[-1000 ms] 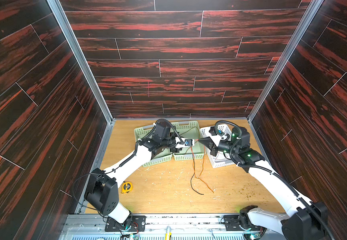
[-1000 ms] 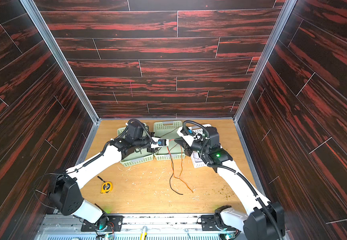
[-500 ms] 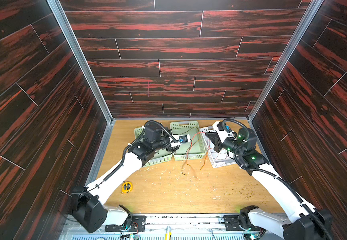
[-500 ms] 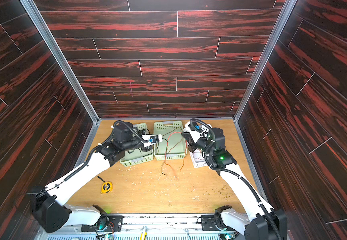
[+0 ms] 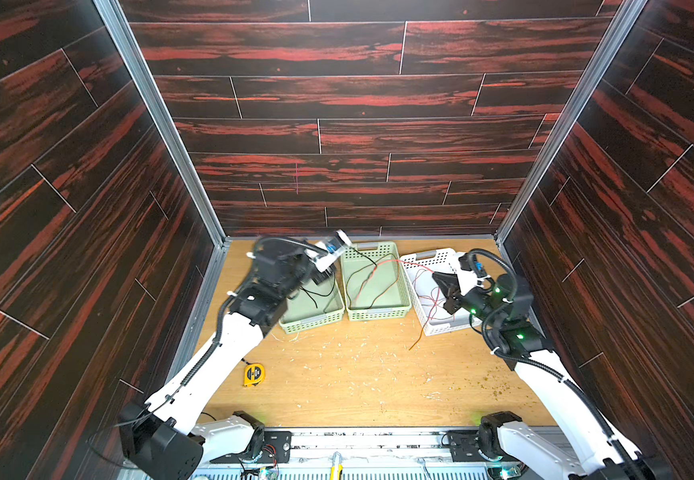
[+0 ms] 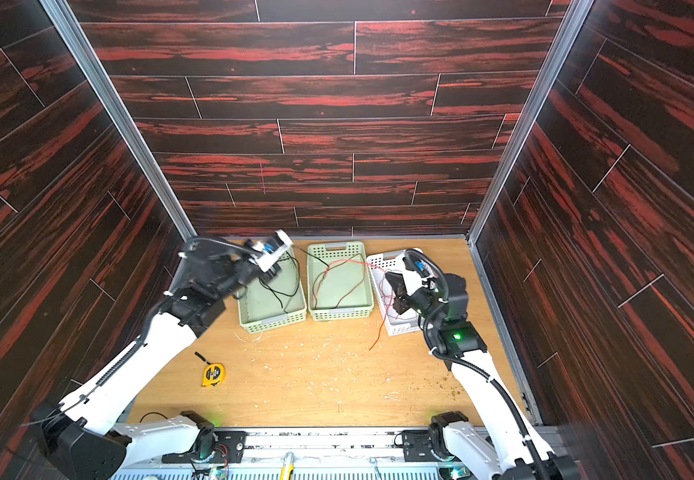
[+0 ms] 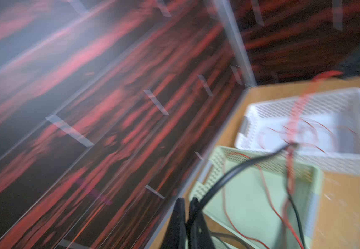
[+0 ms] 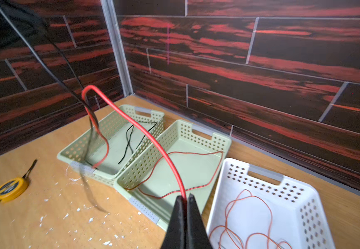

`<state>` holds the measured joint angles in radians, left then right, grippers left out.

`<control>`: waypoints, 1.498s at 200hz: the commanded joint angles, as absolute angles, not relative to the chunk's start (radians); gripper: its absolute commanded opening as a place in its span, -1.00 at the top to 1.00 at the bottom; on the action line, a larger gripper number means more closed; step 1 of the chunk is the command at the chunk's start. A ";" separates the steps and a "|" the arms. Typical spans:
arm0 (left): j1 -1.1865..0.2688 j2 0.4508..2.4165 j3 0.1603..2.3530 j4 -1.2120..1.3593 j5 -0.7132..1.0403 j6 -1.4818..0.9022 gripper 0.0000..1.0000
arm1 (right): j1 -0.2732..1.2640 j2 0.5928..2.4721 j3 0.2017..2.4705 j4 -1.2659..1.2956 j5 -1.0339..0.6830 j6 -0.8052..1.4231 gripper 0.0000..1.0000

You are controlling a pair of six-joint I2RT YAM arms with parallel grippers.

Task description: Untangle the cables

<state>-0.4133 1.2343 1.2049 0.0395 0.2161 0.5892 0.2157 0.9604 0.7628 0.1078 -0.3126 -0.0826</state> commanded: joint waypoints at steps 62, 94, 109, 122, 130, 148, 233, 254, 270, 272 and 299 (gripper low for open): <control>-0.222 1.260 1.311 0.206 0.185 0.349 1.00 | 0.116 0.889 0.717 0.099 -0.291 -0.023 1.00; -0.196 1.306 1.368 0.199 0.171 0.310 1.00 | 0.107 0.872 0.698 0.093 -0.271 -0.017 1.00; -0.184 1.323 1.385 0.199 0.144 0.291 1.00 | 0.106 0.863 0.691 0.088 -0.262 -0.018 1.00; -0.163 1.338 1.401 0.209 0.121 0.266 1.00 | 0.103 0.852 0.689 0.077 -0.245 -0.021 1.00; -0.144 1.350 1.413 0.213 0.118 0.239 1.00 | 0.099 0.843 0.685 0.076 -0.236 -0.018 1.00; -0.120 1.370 1.431 0.213 0.142 0.220 1.00 | 0.085 0.819 0.679 0.082 -0.226 -0.014 1.00; -0.113 1.417 1.457 0.207 0.188 0.156 1.00 | 0.138 0.992 0.983 0.086 -0.384 -0.136 1.00; -0.113 1.417 1.439 0.204 0.198 0.140 1.00 | 0.178 1.085 1.115 0.045 -0.380 -0.202 1.00; -0.113 1.408 1.421 0.216 0.186 0.141 1.00 | 0.216 1.149 1.209 0.026 -0.361 -0.264 1.00; -0.113 1.408 1.421 0.217 0.183 0.141 1.00 | 0.216 1.157 1.219 0.028 -0.360 -0.265 1.00; -0.114 1.408 1.451 0.168 0.156 0.176 1.00 | 0.218 1.234 1.343 0.059 -0.321 -0.258 1.00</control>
